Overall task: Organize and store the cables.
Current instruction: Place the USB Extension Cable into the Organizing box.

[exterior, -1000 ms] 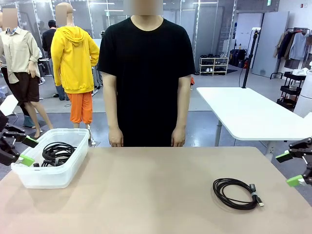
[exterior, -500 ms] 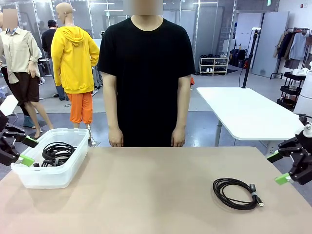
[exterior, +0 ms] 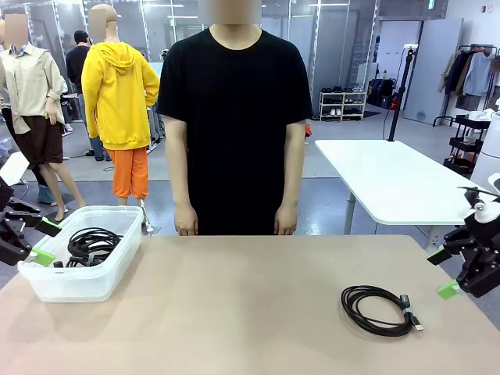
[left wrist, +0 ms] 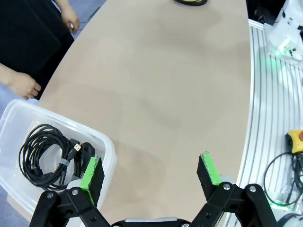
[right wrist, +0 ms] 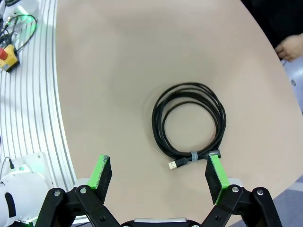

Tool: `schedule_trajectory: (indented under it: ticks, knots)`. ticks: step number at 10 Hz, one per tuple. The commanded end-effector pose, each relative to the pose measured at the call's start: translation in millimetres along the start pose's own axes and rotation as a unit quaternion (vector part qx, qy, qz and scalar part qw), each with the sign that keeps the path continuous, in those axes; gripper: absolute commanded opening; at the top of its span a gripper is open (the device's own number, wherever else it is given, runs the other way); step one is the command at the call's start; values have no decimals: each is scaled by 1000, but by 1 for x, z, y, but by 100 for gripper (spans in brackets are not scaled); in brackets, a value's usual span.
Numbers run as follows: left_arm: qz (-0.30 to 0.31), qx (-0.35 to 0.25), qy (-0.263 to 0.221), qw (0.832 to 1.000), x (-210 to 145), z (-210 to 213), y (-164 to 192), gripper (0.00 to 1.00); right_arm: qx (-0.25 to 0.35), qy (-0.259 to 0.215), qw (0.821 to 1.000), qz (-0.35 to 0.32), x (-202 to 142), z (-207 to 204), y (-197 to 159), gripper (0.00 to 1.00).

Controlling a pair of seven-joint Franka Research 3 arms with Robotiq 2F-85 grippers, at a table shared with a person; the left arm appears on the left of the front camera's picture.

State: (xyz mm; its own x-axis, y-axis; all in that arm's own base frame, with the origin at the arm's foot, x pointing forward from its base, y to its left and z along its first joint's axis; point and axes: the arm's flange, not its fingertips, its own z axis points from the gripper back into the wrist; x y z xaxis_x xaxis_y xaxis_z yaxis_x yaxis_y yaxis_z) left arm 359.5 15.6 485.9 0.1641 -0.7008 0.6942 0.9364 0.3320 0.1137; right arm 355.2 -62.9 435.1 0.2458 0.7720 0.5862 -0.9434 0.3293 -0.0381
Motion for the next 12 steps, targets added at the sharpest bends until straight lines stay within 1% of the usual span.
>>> schedule_trajectory:
  ticks: [1,4,7,9,12]
  knots:
    - [8,-1,1,1000,1,1,2,100,2,44,998,-37,10,-15,-6,100]
    - [8,-1,1,1000,1,1,2,100,4,82,993,-81,13,-44,-24,100]
    - [8,-1,1,1000,1,1,2,100,-27,126,983,-131,11,-67,-39,100]
    - [8,-1,1,1000,1,1,2,100,-16,136,982,-126,13,-74,-41,100]
    - [8,-1,1,1000,1,1,2,100,-24,141,982,-126,12,-73,-41,100]
